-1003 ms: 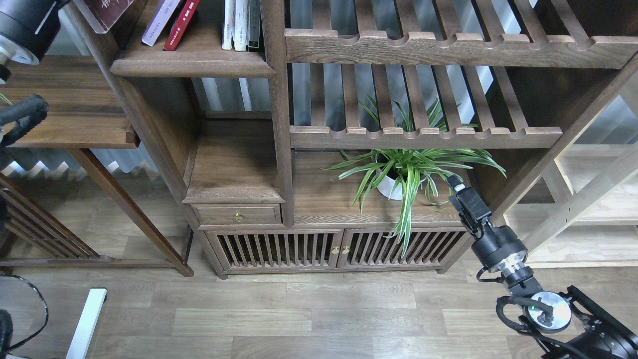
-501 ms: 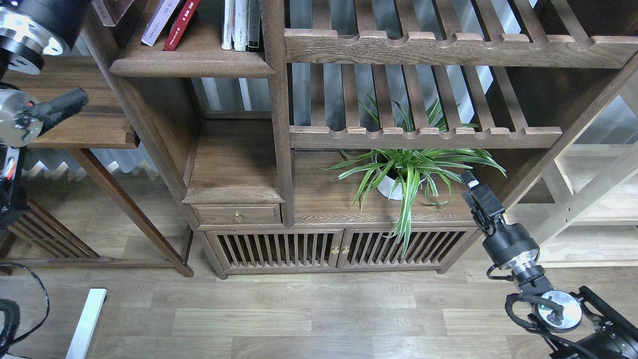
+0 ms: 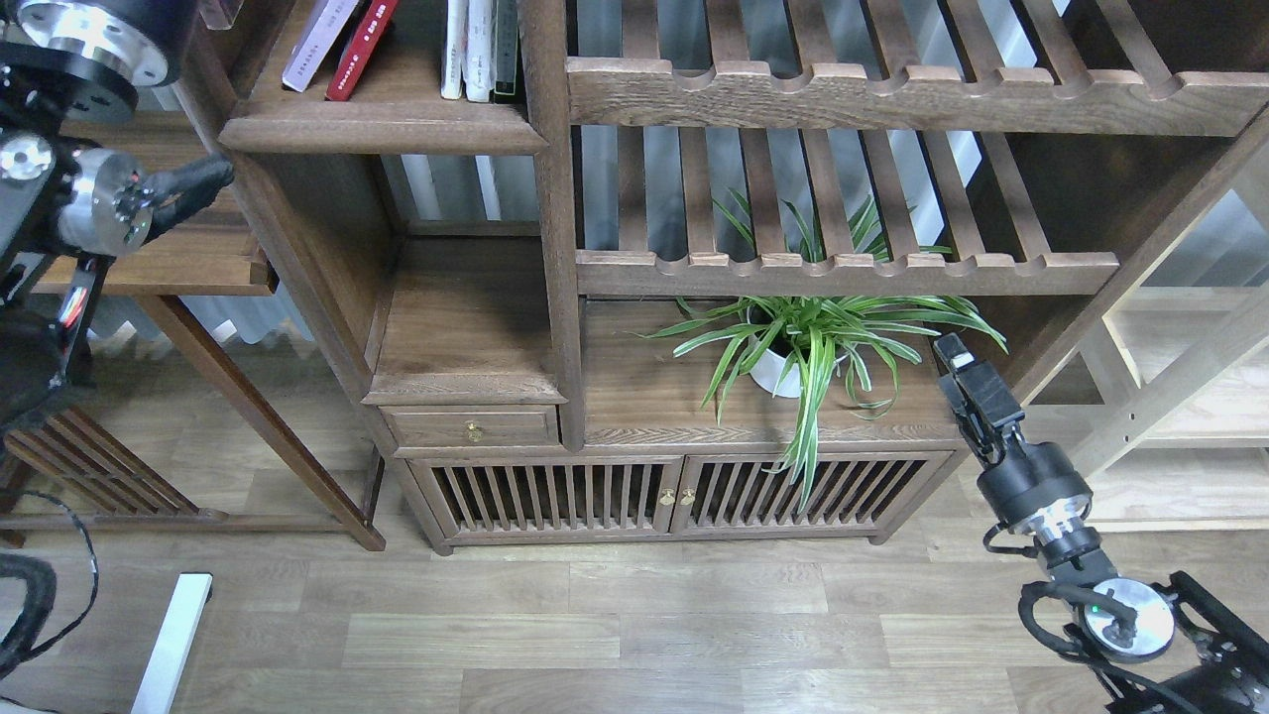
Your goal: Organize books on shelf
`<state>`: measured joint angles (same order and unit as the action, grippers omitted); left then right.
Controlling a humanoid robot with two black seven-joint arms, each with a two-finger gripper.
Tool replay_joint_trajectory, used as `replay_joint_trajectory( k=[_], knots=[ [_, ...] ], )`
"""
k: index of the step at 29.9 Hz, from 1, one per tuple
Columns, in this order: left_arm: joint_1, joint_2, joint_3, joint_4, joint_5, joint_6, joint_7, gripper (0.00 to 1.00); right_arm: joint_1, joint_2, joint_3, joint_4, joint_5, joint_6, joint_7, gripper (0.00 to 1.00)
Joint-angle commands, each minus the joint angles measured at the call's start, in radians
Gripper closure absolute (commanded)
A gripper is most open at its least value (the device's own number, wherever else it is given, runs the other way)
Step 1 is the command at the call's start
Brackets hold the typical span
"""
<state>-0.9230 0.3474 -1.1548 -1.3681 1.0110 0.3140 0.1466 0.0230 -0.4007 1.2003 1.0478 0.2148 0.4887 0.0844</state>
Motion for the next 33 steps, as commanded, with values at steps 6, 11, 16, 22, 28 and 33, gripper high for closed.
replay_joint_trajectory(
  k=[6,11,16,22,28,33],
  knots=[
    [-0.094,-0.031,0.107,0.155,-0.046,-0.007,-0.073,0.97,-0.032,-0.001,0.021,-0.002,0.001,0.0,0.0,0.11],
    [-0.158,-0.056,0.139,0.267,-0.068,-0.015,-0.113,0.96,-0.034,-0.006,0.022,-0.002,0.02,0.0,0.0,0.13],
    [-0.252,-0.062,0.243,0.394,-0.147,-0.015,-0.169,0.94,-0.034,-0.02,0.022,0.0,0.021,0.0,-0.002,0.13],
    [-0.352,-0.082,0.381,0.53,-0.281,-0.016,-0.228,0.94,-0.034,-0.02,0.022,0.0,0.026,0.0,0.0,0.13],
    [-0.399,-0.11,0.432,0.633,-0.331,-0.041,-0.259,0.94,-0.032,-0.017,0.019,-0.002,0.031,0.0,0.0,0.12],
    [-0.41,-0.107,0.435,0.685,-0.331,-0.088,-0.263,0.94,-0.025,-0.017,0.019,0.0,0.037,0.0,0.0,0.12]
  ],
)
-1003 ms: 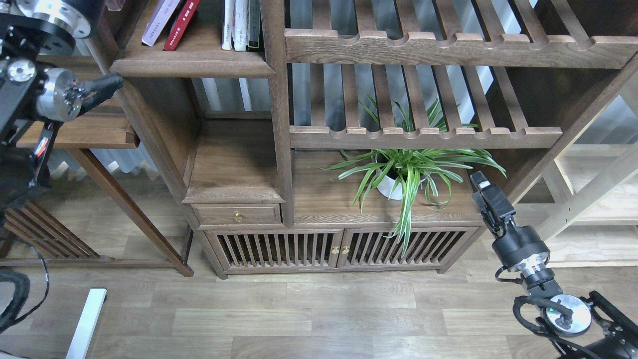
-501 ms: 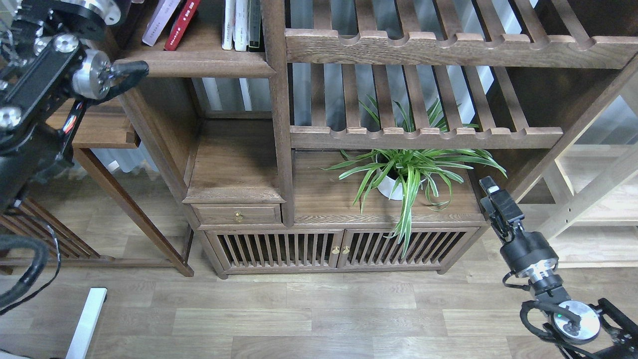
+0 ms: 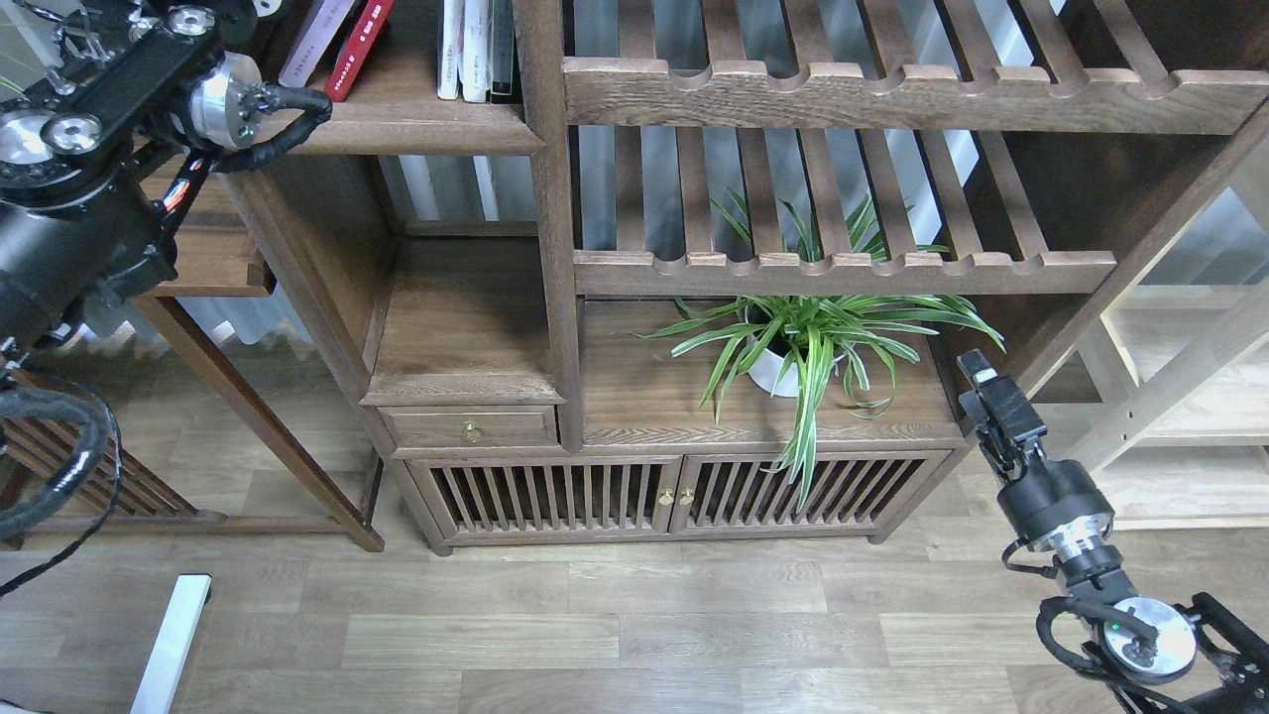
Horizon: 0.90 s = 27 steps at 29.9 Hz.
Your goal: Organize books on shelf
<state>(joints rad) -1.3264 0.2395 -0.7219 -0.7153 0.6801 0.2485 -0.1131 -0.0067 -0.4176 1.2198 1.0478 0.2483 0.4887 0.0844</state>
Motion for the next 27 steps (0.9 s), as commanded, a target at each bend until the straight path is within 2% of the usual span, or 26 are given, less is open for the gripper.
replay_joint_trajectory(
  k=[1,10,17,27],
  knots=[
    [-0.011,0.001,0.002,0.043,0.0,-0.029,-0.006,0.94,0.005,0.0,0.0,0.0,0.003,0.0,0.0,0.12],
    [-0.016,-0.002,0.009,0.094,0.0,-0.064,-0.014,0.91,0.008,0.002,0.0,0.0,0.005,0.0,0.0,0.12],
    [-0.017,-0.002,0.035,0.106,-0.002,-0.064,-0.014,0.78,0.008,-0.001,0.001,0.001,0.009,0.0,0.0,0.12],
    [-0.017,-0.008,0.036,0.106,-0.002,-0.064,-0.014,0.73,0.008,-0.006,0.0,0.005,0.009,0.0,-0.002,0.12]
  ],
)
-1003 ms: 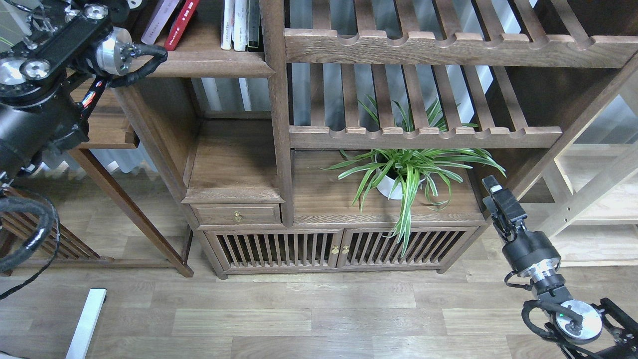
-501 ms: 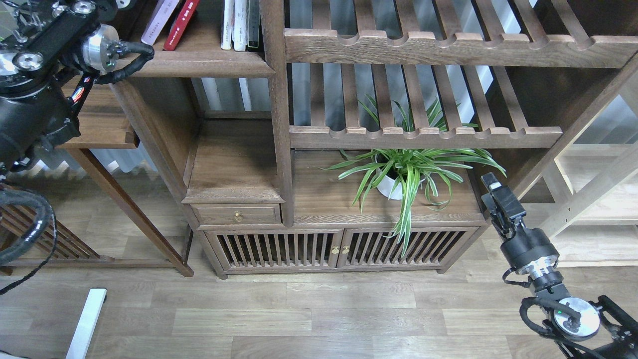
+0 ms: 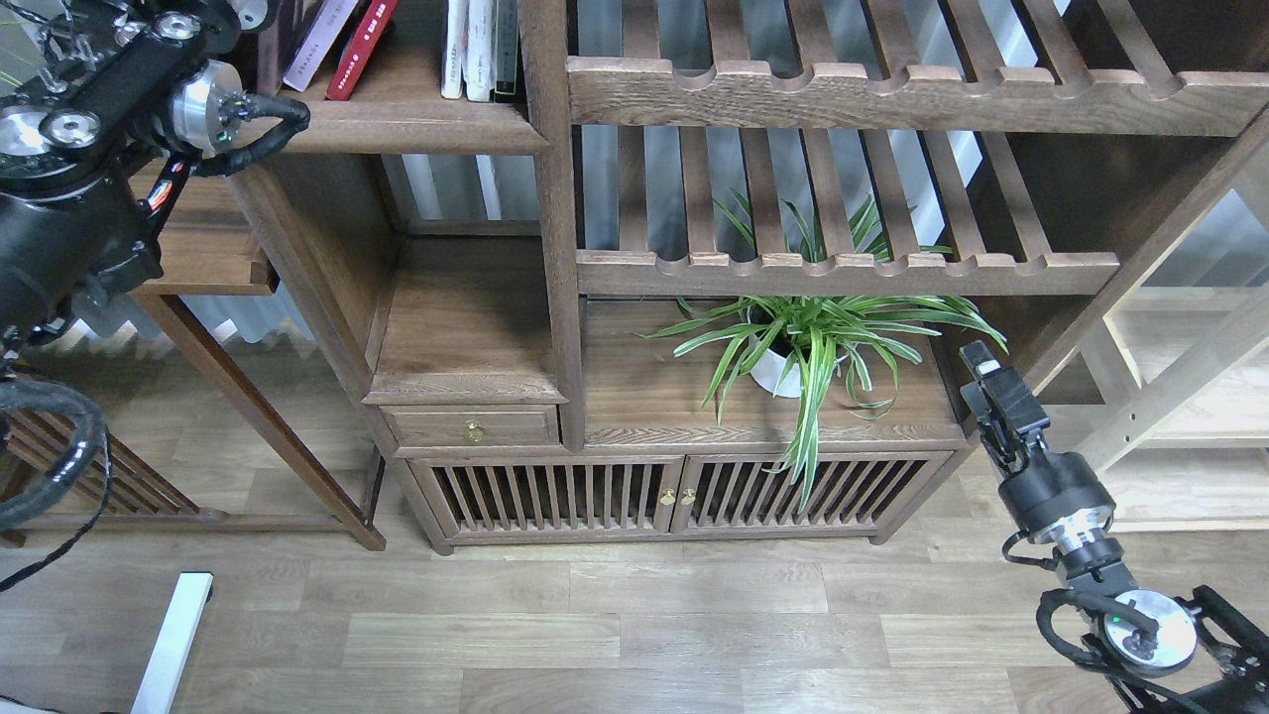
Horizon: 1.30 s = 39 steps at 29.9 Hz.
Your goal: Organize books on shelf
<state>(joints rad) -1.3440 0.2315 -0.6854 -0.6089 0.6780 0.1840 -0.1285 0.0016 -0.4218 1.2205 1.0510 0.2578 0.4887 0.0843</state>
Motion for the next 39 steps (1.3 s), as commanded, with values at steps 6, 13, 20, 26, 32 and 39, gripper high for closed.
replay_joint_trajectory(
  k=[6,13,20,26,32,39],
  knots=[
    [-0.004,-0.015,0.001,-0.002,0.0,0.0,0.0,0.69,-0.002,-0.008,0.001,0.0,0.0,0.0,-0.001,0.12],
    [-0.015,-0.026,0.0,-0.006,-0.008,0.0,-0.026,0.55,-0.008,-0.025,0.016,0.004,0.001,0.0,-0.001,0.12],
    [-0.063,-0.078,-0.009,-0.011,-0.028,0.0,-0.056,0.55,-0.011,-0.044,0.019,0.006,0.0,0.0,-0.001,0.12],
    [-0.101,-0.086,-0.013,-0.012,-0.052,0.0,-0.065,0.54,-0.011,-0.049,0.019,0.006,0.0,0.0,-0.001,0.12],
    [-0.093,-0.051,-0.014,-0.041,-0.077,-0.003,-0.095,0.46,0.0,-0.052,0.016,0.006,0.0,0.0,-0.001,0.12],
    [-0.075,-0.021,-0.005,-0.054,-0.185,-0.009,-0.186,0.28,0.0,-0.051,0.007,0.006,-0.002,0.0,-0.001,0.12]
  ],
)
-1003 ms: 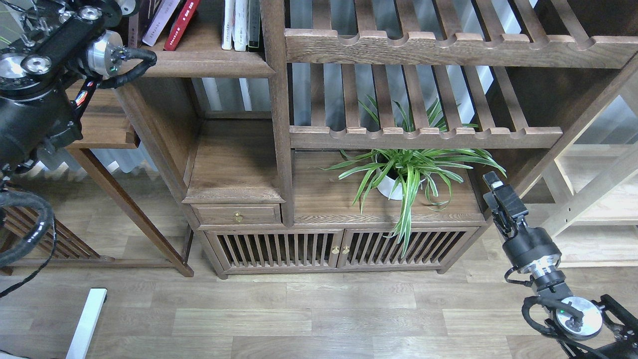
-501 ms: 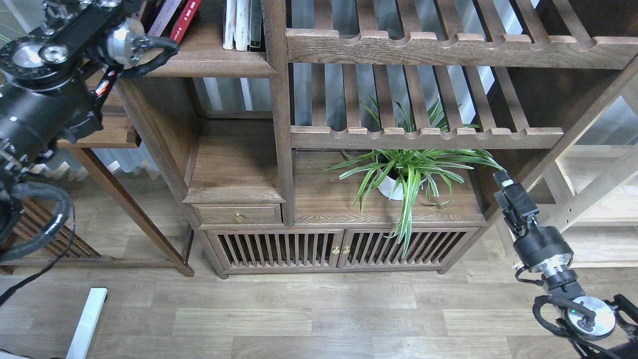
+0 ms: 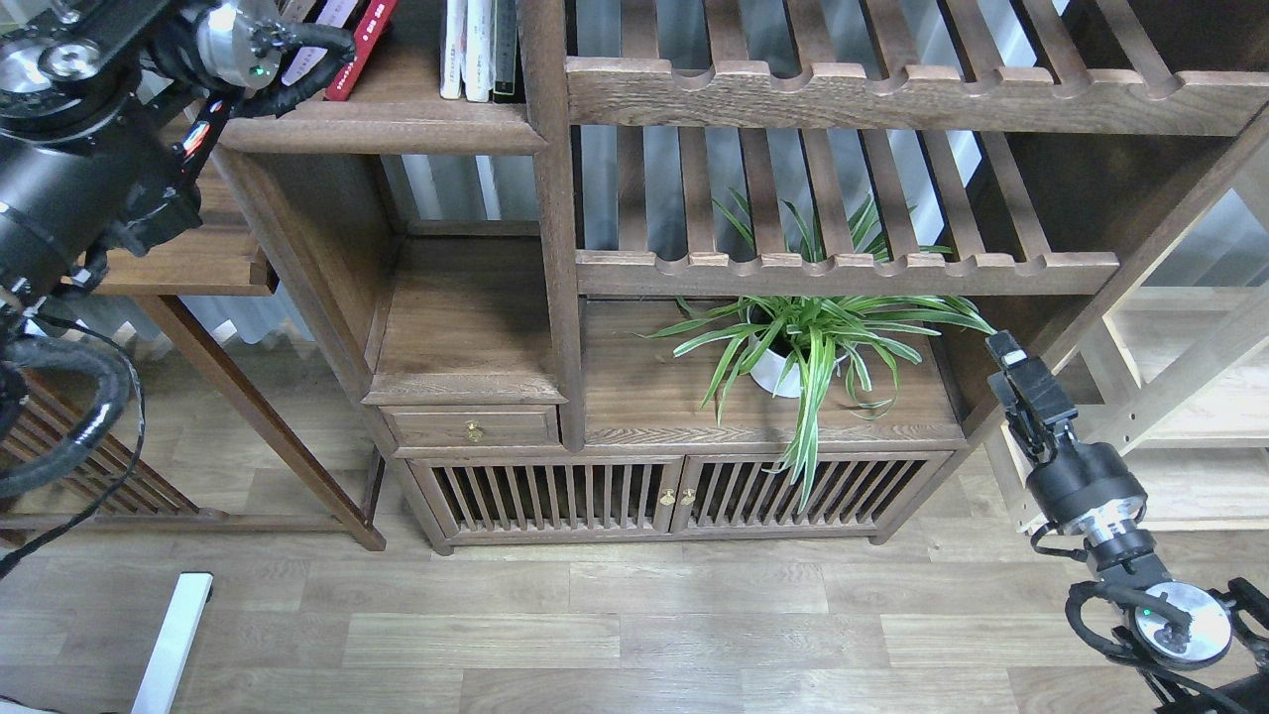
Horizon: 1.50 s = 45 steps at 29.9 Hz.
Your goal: Organize books on shelf
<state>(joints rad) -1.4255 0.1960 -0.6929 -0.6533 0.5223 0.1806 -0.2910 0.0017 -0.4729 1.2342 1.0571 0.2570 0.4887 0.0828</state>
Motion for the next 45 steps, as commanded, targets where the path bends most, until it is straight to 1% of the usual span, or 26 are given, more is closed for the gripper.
replay_joint_trajectory(
  k=[1,4,7,10,12,14,18,22,25,29,31,36,39,42,45],
  knots=[
    [0.011,0.022,0.0,-0.012,-0.041,-0.027,-0.028,0.26,0.0,0.0,-0.008,0.0,-0.001,0.0,0.0,0.12],
    [0.023,0.031,-0.007,-0.012,-0.09,-0.148,-0.075,0.22,-0.002,0.005,-0.01,0.0,-0.001,0.0,0.0,0.12],
    [0.036,0.045,-0.007,-0.02,-0.123,-0.197,-0.118,0.18,-0.006,0.013,-0.015,0.0,-0.001,0.0,0.0,0.12],
    [0.037,0.075,-0.01,-0.046,-0.143,-0.234,-0.128,0.14,-0.006,0.019,-0.031,0.0,-0.001,0.0,0.0,0.12],
    [0.039,0.101,-0.013,-0.048,-0.162,-0.263,-0.129,0.14,-0.005,0.022,-0.051,0.0,-0.001,0.0,0.0,0.12],
    [0.059,0.131,-0.014,-0.048,-0.188,-0.311,-0.149,0.13,-0.002,0.023,-0.062,0.0,-0.002,0.0,0.0,0.12],
    [0.099,0.148,-0.016,-0.048,-0.275,-0.441,-0.195,0.07,-0.003,0.025,-0.07,0.001,-0.001,0.0,0.0,0.1],
    [0.102,0.146,-0.023,-0.061,-0.35,-0.578,-0.198,0.02,-0.011,0.024,-0.07,0.015,-0.001,0.0,0.002,0.1],
    [0.103,0.146,-0.027,-0.107,-0.375,-0.668,-0.198,0.01,-0.011,0.023,-0.071,0.035,-0.001,0.0,0.0,0.11],
    [0.135,0.146,-0.059,-0.245,-0.479,-0.669,-0.198,0.01,0.029,0.036,-0.087,0.05,-0.004,0.0,-0.002,0.13],
    [0.157,0.148,-0.068,-0.305,-0.487,-0.669,-0.198,0.01,0.069,0.04,-0.113,0.052,-0.005,0.0,-0.002,0.14],
    [0.206,0.142,-0.057,-0.439,-0.487,-0.669,-0.198,0.01,0.101,0.068,-0.128,0.093,-0.005,0.0,-0.002,0.14],
    [0.246,0.132,-0.043,-0.488,-0.487,-0.669,-0.198,0.01,0.101,0.079,-0.128,0.112,-0.005,0.0,0.0,0.14],
    [0.302,0.115,-0.03,-0.59,-0.485,-0.669,-0.198,0.01,0.107,0.079,-0.128,0.13,-0.005,0.0,0.0,0.14],
    [0.368,0.088,-0.025,-0.65,-0.475,-0.669,-0.136,0.01,0.11,0.079,-0.117,0.142,-0.005,0.0,-0.002,0.14]
  ],
)
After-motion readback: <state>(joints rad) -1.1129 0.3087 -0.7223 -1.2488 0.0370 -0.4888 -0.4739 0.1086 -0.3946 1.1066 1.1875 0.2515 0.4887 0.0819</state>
